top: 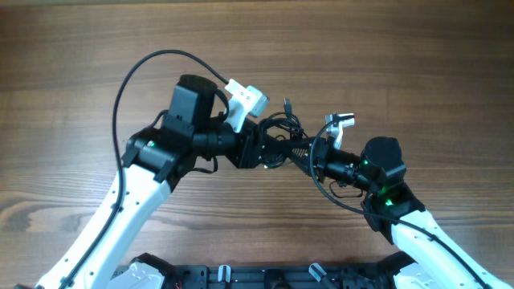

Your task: Untangle cables

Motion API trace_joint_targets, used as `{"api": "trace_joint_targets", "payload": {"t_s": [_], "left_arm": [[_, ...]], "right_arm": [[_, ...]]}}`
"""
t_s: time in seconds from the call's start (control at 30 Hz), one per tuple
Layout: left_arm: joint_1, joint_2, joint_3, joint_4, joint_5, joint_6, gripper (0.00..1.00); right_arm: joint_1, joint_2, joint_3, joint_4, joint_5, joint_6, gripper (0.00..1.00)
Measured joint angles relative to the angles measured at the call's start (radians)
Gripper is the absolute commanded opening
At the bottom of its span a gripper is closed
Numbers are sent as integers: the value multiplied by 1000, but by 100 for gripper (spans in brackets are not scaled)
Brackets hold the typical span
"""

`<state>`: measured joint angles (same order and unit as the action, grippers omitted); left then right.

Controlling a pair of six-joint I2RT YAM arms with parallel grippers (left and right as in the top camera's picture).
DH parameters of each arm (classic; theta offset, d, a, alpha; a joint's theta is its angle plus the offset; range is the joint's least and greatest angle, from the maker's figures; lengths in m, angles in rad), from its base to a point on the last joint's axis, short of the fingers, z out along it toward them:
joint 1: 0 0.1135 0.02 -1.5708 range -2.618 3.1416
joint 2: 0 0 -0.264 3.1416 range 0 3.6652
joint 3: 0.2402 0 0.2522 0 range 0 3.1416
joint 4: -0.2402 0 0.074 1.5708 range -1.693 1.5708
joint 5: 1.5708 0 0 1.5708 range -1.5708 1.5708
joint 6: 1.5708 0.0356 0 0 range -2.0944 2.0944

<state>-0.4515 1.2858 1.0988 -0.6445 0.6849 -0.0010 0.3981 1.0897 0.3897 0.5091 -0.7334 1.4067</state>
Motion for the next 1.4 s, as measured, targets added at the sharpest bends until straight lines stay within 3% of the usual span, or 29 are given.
{"api": "trace_joint_targets", "payload": {"t_s": [0.3,0.43,0.6,0.73,0.9,1.0,1.07,1.17,1.2,1.23,1.3,1.4], "left_arm": [[3,32,0,-7,-92,0,51],[84,26,0,14,-138,-67,52],[152,-28,0,18,-104,-125,72],[129,-13,0,-36,-71,-129,75],[111,16,0,-77,79,-24,75],[111,16,0,-78,111,-3,70],[111,16,0,-77,141,4,58],[111,16,0,-79,178,11,25],[111,16,0,-78,182,18,9],[111,16,0,-77,185,21,4],[111,16,0,-79,190,16,4],[111,16,0,-82,196,15,4]], "right_arm": [[0,1,0,0,-10,-5,5],[1,2,0,-1,-18,-24,4],[1,2,0,-1,-18,-36,5],[1,2,0,0,-18,-47,5],[1,2,-1,55,-34,-89,5],[1,2,-1,92,-50,-107,6],[1,2,-1,95,-54,-119,6],[1,2,-1,94,-64,-129,9],[1,2,-1,94,-69,-130,11],[1,5,-1,93,-71,-137,13],[1,6,-1,82,-71,-156,17],[1,6,-1,67,-71,-216,36]]}}
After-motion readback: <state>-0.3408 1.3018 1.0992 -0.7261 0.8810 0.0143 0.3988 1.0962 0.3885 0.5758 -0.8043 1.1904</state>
